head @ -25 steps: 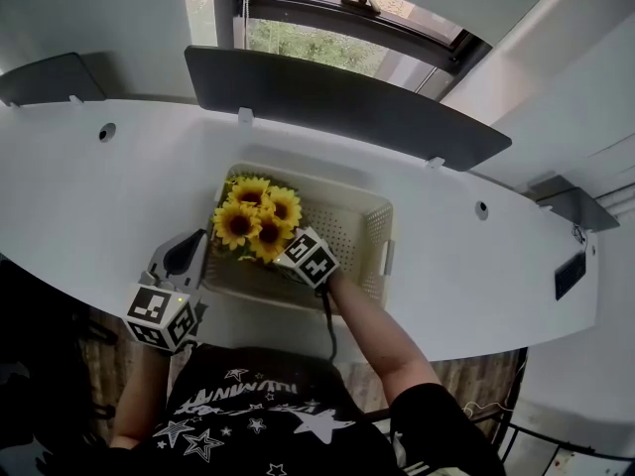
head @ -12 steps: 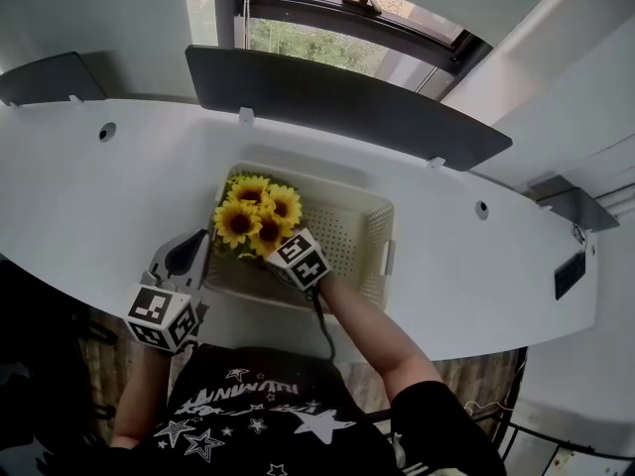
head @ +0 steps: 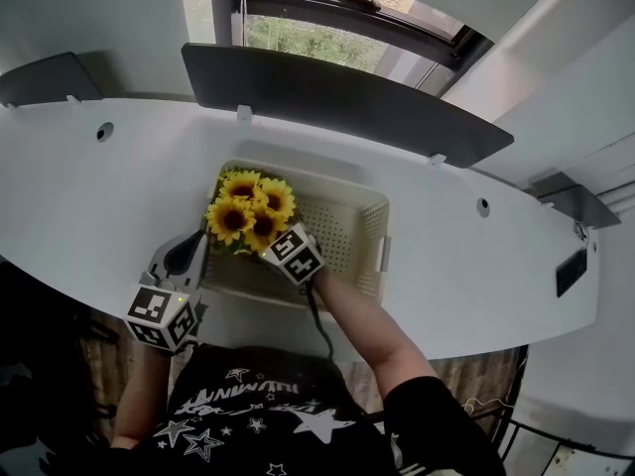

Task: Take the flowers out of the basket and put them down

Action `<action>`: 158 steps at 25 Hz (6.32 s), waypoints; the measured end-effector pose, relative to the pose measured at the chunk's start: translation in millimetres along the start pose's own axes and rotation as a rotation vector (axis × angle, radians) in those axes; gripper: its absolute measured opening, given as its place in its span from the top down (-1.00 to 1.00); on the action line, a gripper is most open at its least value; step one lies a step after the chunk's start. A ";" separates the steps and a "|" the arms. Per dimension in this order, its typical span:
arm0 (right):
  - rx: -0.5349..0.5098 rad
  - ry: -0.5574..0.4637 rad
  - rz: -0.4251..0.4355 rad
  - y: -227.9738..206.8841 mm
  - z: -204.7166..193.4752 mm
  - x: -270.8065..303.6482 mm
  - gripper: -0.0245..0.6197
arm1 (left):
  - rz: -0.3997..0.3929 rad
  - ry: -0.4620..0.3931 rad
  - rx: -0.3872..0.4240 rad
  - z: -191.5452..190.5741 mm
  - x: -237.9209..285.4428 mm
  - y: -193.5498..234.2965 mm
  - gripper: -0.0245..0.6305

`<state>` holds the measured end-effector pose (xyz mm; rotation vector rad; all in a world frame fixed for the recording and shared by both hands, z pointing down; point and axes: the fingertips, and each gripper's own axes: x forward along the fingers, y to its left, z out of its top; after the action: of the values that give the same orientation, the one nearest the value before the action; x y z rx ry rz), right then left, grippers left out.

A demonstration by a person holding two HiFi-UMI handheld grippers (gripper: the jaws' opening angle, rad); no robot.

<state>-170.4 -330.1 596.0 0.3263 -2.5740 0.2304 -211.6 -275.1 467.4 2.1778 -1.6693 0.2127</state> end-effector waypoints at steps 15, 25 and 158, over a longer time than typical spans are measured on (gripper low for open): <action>0.031 -0.036 0.030 4.0 6.1 -12.9 -0.60 | 0.025 -0.022 -0.005 7.0 -6.4 7.7 0.90; -0.021 -0.007 0.020 5.6 1.3 -11.6 -0.58 | 0.036 -0.021 -0.011 8.0 -6.4 17.7 0.90; -0.120 -0.396 -0.088 54.0 111.2 -206.1 -0.61 | 0.043 -0.262 -0.039 20.5 -64.5 -54.1 0.90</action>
<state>-68.1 -265.5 388.4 0.4790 -2.9365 -0.0256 -180.4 -213.7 414.9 2.2199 -1.8421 -0.0978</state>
